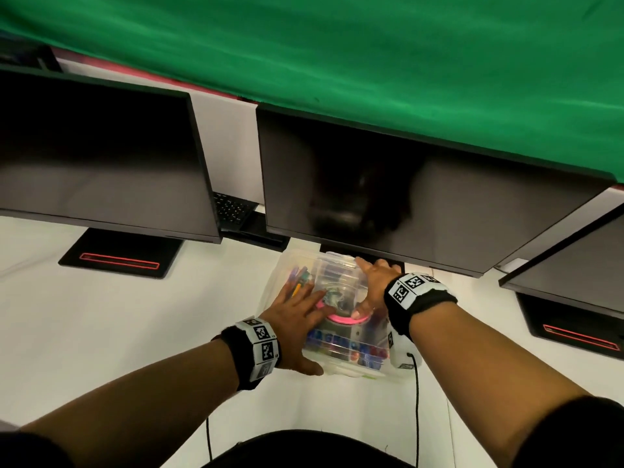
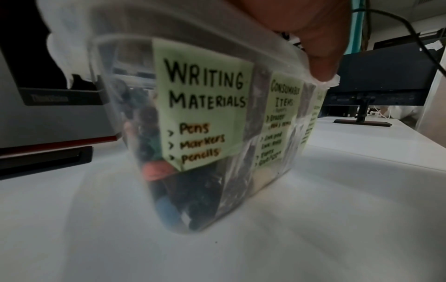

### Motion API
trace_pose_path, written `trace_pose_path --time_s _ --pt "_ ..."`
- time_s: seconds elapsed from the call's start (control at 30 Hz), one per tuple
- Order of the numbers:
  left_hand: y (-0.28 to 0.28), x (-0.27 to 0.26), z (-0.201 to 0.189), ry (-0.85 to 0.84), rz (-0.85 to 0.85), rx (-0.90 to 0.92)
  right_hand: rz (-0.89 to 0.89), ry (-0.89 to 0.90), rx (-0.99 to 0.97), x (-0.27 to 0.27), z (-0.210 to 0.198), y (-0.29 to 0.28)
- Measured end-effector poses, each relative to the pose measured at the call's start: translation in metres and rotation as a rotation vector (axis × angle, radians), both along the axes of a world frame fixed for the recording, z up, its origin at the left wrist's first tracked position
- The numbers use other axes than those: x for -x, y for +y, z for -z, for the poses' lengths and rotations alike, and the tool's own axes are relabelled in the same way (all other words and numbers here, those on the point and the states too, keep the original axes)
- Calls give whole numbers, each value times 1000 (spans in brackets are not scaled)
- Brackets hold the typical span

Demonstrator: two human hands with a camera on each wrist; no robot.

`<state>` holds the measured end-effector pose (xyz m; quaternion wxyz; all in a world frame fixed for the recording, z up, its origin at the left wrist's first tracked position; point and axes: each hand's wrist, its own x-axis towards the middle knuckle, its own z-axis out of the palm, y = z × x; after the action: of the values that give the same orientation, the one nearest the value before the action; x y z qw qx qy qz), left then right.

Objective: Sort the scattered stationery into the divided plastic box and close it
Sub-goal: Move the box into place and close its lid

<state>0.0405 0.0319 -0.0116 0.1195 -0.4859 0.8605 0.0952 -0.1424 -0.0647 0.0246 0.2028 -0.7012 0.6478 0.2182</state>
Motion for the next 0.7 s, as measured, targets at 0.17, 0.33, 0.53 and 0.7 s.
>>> trace_pose_path --time_s 0.17,0.33,0.53,0.7 --pt "-3 0 0 -7 1 13 -31 64 -23 -6 0 -16" --pt "-2 0 3 -29 0 -8 -35 27 -39 -8 8 -25" --pt "-4 1 4 -38 1 -23 25 -67 -18 -8 11 -27" --pt "0 -3 5 32 -7 -11 110 -242 57 5 18 -10"
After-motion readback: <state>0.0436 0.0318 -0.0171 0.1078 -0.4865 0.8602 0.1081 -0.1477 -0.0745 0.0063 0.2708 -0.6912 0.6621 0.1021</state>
